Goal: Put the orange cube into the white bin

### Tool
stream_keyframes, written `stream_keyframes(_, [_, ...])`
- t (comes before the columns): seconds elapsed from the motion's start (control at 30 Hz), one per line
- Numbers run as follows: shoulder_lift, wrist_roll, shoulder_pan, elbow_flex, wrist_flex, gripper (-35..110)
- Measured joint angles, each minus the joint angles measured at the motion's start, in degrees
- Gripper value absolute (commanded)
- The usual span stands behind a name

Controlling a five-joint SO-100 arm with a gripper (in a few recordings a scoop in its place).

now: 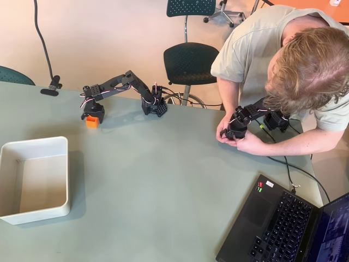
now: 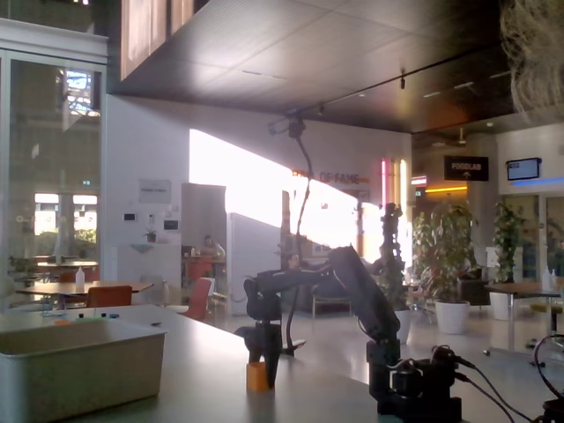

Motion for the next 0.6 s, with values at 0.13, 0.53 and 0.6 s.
stream_keyframes(0.13, [0.0,0.0,0.0,0.0,0.0,46])
stream_keyframes(0.53, [0.0,0.0,0.0,0.0,-0.1,42])
stream_keyframes(0.6, [0.0,0.0,0.0,0.0,-0.1,41])
